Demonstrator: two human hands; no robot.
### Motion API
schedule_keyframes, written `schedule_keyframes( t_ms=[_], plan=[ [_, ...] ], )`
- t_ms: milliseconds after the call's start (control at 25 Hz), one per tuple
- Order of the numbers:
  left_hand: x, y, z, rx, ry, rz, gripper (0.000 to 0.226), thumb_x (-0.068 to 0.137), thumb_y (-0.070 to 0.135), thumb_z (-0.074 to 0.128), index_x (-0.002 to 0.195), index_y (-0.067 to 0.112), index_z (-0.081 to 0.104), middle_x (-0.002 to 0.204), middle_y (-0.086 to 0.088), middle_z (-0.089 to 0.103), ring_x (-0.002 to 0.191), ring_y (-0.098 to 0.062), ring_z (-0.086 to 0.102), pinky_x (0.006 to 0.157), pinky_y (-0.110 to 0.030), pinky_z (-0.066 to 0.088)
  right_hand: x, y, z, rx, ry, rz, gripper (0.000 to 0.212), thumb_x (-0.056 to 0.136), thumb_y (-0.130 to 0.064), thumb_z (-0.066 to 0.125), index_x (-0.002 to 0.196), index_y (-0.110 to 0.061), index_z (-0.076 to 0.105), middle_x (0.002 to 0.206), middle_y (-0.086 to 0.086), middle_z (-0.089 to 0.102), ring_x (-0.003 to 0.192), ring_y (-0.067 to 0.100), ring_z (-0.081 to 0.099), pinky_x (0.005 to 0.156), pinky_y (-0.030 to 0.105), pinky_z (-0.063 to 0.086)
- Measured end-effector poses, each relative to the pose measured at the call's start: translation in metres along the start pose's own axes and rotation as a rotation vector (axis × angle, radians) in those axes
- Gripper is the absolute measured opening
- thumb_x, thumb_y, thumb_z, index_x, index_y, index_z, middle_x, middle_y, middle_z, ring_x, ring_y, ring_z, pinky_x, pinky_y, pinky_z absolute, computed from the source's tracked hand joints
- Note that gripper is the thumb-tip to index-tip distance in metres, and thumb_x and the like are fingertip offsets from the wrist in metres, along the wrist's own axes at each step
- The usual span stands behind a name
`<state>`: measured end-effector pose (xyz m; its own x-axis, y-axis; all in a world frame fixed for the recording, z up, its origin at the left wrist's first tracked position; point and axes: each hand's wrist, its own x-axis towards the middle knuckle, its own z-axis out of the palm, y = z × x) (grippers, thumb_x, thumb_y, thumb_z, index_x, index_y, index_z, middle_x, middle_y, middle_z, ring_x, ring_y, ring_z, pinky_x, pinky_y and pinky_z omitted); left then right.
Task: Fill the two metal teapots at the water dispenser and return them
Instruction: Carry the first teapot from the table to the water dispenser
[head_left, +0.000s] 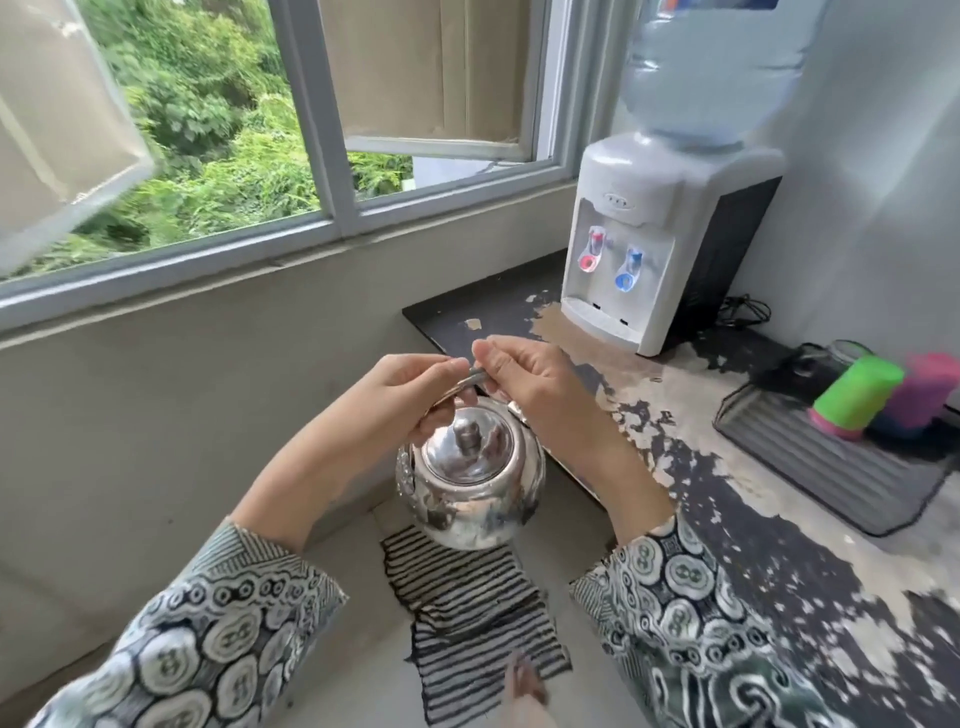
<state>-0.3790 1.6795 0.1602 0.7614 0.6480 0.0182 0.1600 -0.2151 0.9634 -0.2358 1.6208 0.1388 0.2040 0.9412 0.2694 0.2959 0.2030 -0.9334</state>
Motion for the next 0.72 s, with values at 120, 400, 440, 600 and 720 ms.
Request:
schedule_keyframes(
  t_ms=[120, 400, 440, 600, 720],
  plan=[
    [0.073, -0.020, -0.020, -0.012, -0.061, -0.044, 0.040, 0.095, 0.024, 0.043, 0.060, 0.023, 0.061, 0.052, 0.008, 0.027, 0.046, -0.007, 0.023, 0.046, -0.017, 0.024, 0.063, 0.039, -0.015, -0.043, 0.000, 0.022, 0.040, 0.096, -0.022, 0.041, 0.071, 0.009, 0.046, 0.064, 0.009, 0.040, 0.060, 0.019, 0.037, 0.059, 0.031, 0.034],
    [0.244, -0.057, -0.050, -0.107, -0.098, -0.018, 0.025, 0.093, 0.017, 0.044, 0.071, 0.011, 0.054, 0.044, 0.013, 0.030, 0.042, -0.002, 0.025, 0.041, -0.011, 0.023, 0.186, 0.124, -0.062, -0.166, 0.106, 0.070, 0.022, 0.084, -0.038, 0.049, 0.089, -0.016, 0.050, 0.090, 0.001, 0.050, 0.085, 0.012, 0.049, 0.075, 0.018, 0.039],
    [0.264, -0.065, -0.050, -0.111, -0.082, -0.020, 0.027, 0.094, 0.016, 0.043, 0.068, 0.012, 0.052, 0.043, 0.013, 0.031, 0.041, -0.001, 0.026, 0.041, -0.011, 0.023, 0.196, 0.134, -0.063, -0.184, 0.156, 0.097, 0.024, 0.081, -0.042, 0.051, 0.096, -0.024, 0.047, 0.102, -0.002, 0.047, 0.099, 0.009, 0.046, 0.080, 0.012, 0.036],
    [0.342, -0.109, -0.045, -0.117, -0.041, 0.004, 0.024, 0.094, 0.016, 0.043, 0.078, 0.006, 0.058, 0.042, 0.012, 0.039, 0.043, -0.001, 0.030, 0.044, -0.012, 0.026, 0.235, 0.192, -0.068, -0.314, 0.472, 0.234, 0.053, 0.070, -0.062, 0.050, 0.112, -0.035, 0.030, 0.121, -0.003, 0.034, 0.111, 0.011, 0.032, 0.080, 0.014, 0.032],
    [0.400, -0.138, -0.046, -0.120, -0.056, -0.009, 0.025, 0.095, 0.015, 0.043, 0.080, 0.003, 0.060, 0.046, 0.015, 0.050, 0.046, 0.002, 0.041, 0.049, -0.011, 0.032, 0.270, 0.245, -0.064, -0.455, 0.538, 0.416, 0.056, 0.069, -0.060, 0.049, 0.113, -0.031, 0.030, 0.123, 0.003, 0.033, 0.111, 0.019, 0.033, 0.086, 0.027, 0.033]
  ],
)
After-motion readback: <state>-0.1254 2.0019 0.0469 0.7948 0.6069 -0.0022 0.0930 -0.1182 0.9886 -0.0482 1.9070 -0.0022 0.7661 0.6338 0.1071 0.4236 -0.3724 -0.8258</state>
